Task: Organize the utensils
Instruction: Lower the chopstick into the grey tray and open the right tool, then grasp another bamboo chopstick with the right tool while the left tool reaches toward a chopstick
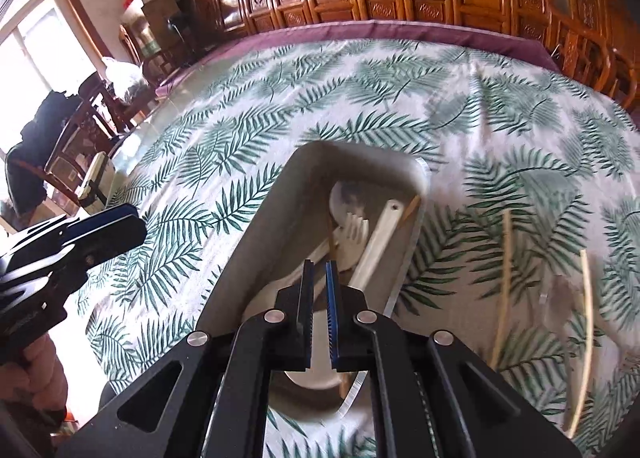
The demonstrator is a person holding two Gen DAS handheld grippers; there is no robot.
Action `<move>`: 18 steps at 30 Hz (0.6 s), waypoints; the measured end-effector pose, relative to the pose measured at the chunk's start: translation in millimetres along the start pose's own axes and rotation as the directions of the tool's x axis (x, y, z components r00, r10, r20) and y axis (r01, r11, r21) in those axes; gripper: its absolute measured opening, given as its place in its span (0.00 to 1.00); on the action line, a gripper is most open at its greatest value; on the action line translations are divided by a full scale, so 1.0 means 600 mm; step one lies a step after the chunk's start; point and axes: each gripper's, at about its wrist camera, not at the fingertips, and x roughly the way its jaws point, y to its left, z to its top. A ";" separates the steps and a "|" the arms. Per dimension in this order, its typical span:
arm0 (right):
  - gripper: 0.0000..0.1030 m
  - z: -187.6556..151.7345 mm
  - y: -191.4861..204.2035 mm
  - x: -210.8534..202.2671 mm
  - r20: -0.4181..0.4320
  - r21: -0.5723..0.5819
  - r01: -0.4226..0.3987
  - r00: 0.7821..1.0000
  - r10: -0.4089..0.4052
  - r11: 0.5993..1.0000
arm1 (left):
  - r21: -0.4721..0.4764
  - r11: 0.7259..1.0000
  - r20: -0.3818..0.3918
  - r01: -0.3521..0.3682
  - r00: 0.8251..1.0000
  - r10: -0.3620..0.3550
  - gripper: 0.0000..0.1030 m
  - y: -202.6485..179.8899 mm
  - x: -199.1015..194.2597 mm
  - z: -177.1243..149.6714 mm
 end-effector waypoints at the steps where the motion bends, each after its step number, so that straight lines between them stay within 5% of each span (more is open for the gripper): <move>1: 0.08 -0.004 -0.005 -0.012 0.008 -0.001 0.002 1.000 -0.002 1.000 | 0.003 1.000 0.001 0.002 1.000 -0.002 0.21 -0.004 -0.001 0.001; 18: 0.08 -0.094 -0.137 -0.168 0.093 0.040 0.122 0.988 -0.126 0.992 | 0.103 0.993 -0.015 0.056 0.998 -0.055 0.21 -0.125 -0.006 0.009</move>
